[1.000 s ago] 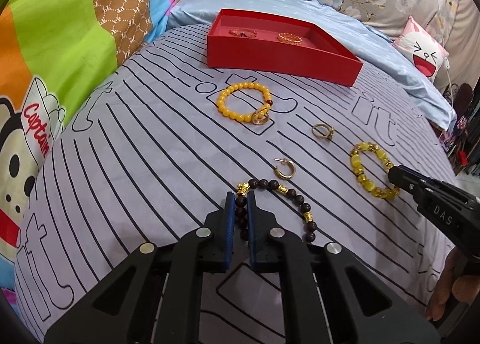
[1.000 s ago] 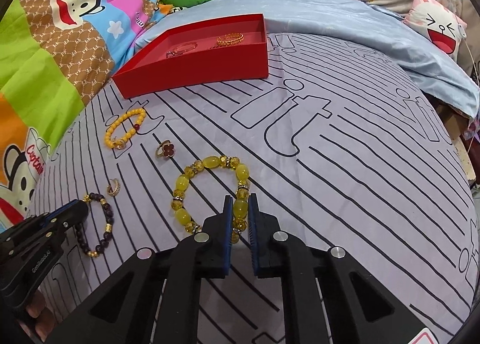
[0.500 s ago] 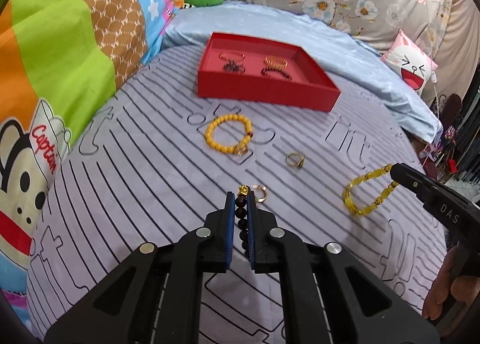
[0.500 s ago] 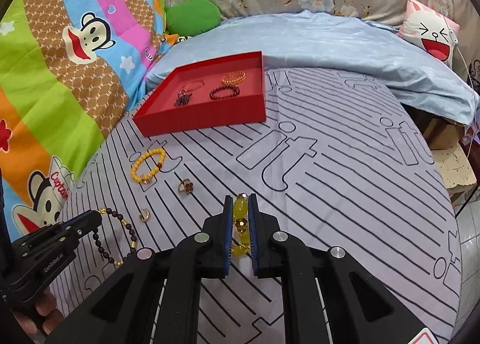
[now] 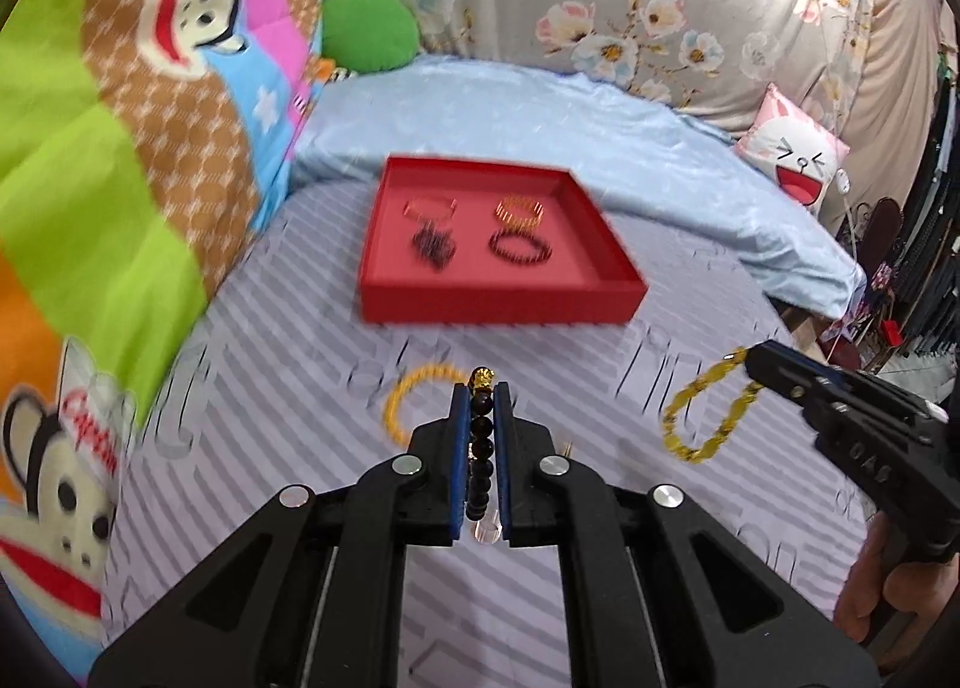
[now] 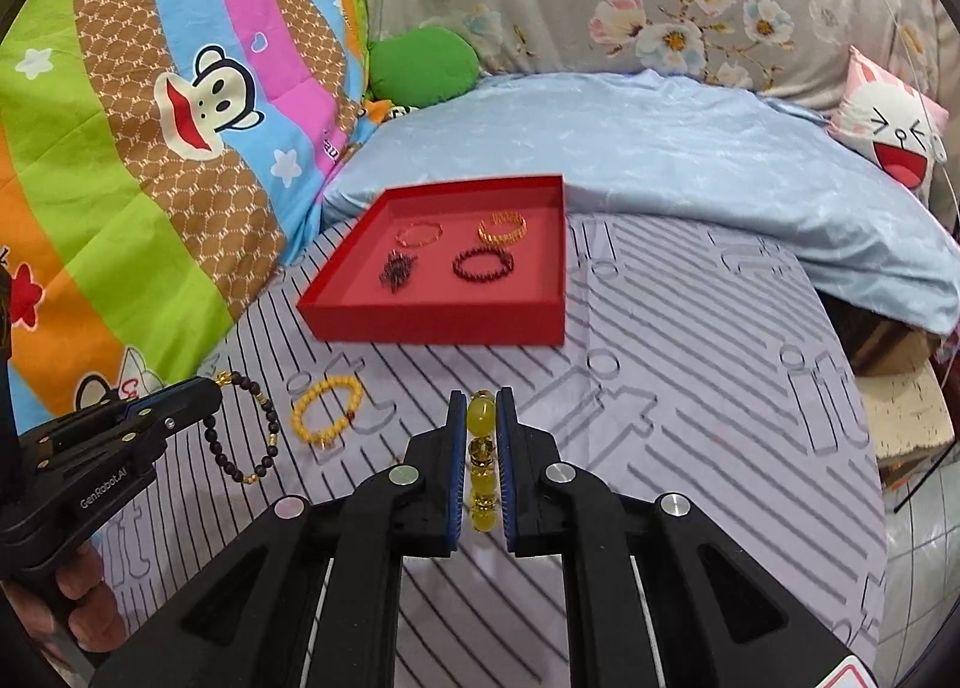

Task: Organize jewelry
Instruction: 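Carry both bracelets into the red tray and open both tools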

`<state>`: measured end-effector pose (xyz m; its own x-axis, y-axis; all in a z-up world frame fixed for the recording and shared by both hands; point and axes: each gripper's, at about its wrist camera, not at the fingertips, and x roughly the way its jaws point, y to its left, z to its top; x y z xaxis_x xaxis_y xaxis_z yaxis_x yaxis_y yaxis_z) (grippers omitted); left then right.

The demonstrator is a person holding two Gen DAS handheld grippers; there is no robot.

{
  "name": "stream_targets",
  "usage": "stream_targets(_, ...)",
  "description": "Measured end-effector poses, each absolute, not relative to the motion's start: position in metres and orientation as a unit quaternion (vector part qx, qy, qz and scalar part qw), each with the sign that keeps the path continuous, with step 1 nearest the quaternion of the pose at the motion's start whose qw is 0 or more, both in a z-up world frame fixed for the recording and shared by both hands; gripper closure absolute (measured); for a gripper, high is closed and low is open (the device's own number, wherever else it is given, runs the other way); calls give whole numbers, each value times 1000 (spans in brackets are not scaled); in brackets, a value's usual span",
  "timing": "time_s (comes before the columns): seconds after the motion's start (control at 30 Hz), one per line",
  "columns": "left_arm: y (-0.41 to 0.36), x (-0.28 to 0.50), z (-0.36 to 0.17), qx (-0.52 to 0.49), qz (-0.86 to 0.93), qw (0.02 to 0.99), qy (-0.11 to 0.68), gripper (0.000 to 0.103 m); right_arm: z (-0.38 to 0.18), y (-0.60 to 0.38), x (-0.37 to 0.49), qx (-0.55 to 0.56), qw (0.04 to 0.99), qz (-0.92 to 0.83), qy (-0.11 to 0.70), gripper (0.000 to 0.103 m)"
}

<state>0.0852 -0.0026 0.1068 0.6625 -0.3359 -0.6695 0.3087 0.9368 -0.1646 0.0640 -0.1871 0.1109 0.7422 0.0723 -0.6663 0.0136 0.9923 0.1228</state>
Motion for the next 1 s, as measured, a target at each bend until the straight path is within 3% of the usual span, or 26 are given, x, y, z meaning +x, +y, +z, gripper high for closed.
stream_targets(0.43,-37,211,137,-50,-220,907,355,95,134,-180,196,49,934,39,352,94)
stream_targets(1.0,-34,280,42,-53,-172,882,435,95,42,-181,267,53,899,27,435,93)
